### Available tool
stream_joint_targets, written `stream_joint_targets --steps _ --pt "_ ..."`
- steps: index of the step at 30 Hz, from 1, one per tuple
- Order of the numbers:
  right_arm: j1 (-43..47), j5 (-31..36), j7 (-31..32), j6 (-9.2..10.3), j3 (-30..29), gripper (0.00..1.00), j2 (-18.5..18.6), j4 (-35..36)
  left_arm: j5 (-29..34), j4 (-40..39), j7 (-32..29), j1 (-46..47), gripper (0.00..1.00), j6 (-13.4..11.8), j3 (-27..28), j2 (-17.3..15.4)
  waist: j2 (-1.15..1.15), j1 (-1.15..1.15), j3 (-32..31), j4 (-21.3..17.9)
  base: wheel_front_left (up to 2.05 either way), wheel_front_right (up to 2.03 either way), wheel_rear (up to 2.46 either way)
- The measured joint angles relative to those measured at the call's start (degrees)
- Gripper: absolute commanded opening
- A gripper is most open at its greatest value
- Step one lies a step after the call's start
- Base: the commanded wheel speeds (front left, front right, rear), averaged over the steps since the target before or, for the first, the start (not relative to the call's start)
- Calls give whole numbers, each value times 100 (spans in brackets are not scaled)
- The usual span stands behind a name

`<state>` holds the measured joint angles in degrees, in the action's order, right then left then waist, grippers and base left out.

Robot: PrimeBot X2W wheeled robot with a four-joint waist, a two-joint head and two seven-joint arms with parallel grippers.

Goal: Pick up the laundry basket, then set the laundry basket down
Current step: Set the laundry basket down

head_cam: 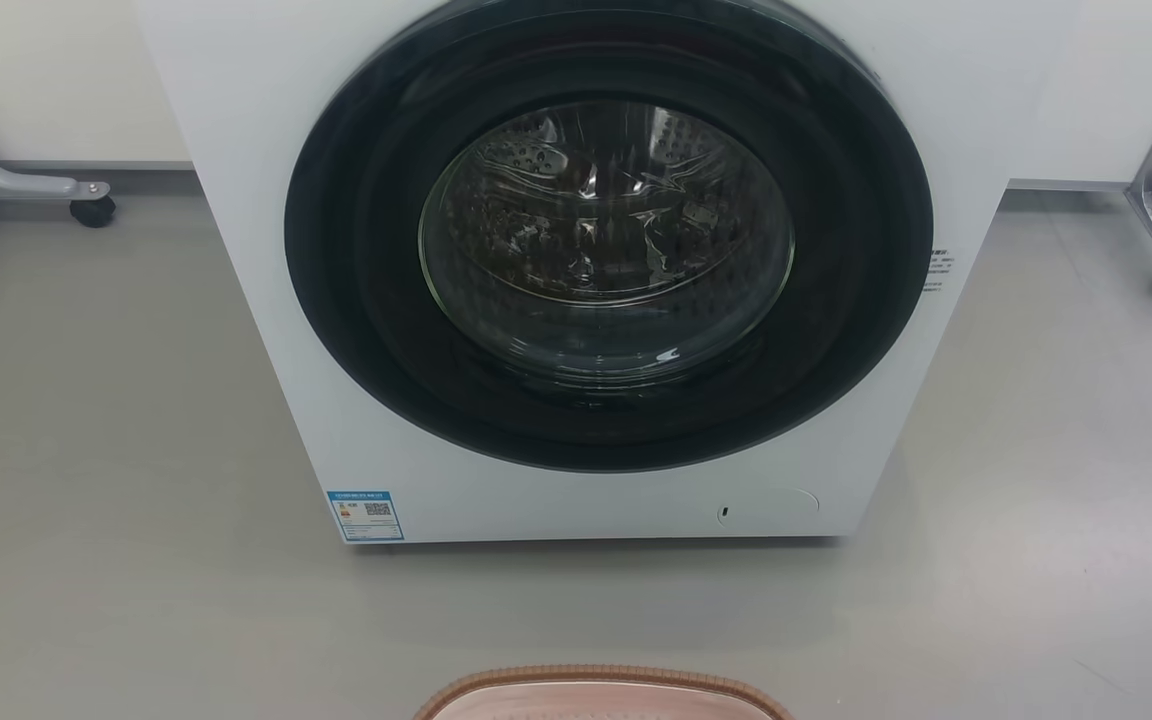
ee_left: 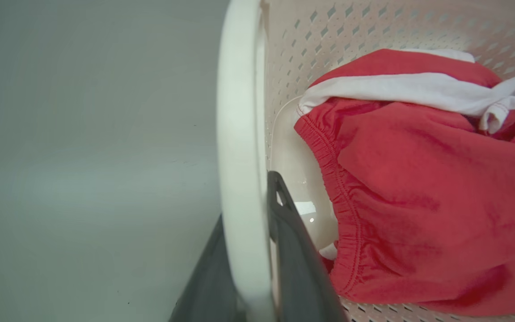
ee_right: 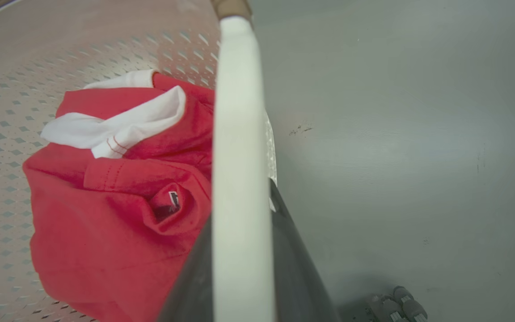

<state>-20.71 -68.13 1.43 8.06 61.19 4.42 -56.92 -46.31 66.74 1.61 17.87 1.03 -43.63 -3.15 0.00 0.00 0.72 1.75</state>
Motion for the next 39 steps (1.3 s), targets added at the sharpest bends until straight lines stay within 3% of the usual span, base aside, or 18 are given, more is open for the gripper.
stream_joint_targets --steps 16,39 --pt "-771 -46 -149 0 -2 0 -12 -162 -101 -31 153 511 0 -37 135 3 0 0 532 -4 0 0 0" --pt "-2868 276 -613 -205 -201 0 37 -593 22 -203 466 2290 0 -183 243 -32 1 2 2320 68 0 0 0"
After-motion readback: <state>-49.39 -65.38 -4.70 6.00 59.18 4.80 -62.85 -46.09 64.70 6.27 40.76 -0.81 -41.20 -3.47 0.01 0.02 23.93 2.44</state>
